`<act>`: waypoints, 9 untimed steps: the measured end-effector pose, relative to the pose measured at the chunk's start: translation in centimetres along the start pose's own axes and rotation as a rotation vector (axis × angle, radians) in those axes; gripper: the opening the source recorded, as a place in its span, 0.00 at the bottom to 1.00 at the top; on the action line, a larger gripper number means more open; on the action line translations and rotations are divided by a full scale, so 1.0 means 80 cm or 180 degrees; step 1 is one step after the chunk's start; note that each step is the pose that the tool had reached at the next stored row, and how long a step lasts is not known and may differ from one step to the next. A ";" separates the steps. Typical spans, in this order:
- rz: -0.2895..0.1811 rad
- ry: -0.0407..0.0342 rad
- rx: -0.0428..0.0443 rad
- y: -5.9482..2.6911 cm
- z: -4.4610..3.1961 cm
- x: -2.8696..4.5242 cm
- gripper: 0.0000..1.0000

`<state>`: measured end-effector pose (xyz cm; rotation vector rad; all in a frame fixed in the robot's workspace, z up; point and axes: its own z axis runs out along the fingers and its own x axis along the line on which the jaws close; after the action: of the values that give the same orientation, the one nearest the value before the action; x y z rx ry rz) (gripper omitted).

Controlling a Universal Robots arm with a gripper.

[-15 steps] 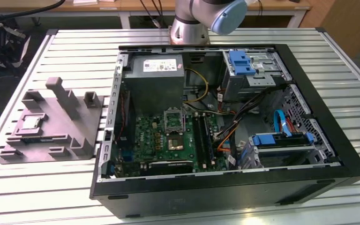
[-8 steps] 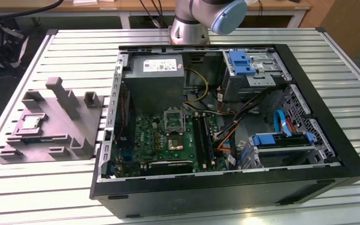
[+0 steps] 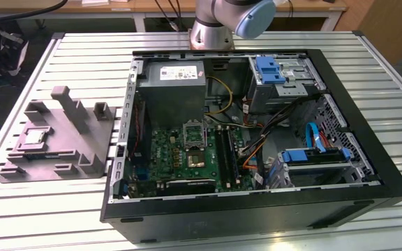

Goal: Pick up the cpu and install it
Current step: 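Reach for the cpu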

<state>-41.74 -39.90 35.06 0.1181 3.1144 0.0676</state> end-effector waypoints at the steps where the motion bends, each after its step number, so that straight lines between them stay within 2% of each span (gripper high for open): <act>1: 0.0000 0.0000 0.0000 0.000 0.0001 0.0009 0.11; 9: 0.0000 0.0001 0.0000 -0.001 0.0006 0.0081 0.11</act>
<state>-42.39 -39.90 35.00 0.1181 3.1147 0.0674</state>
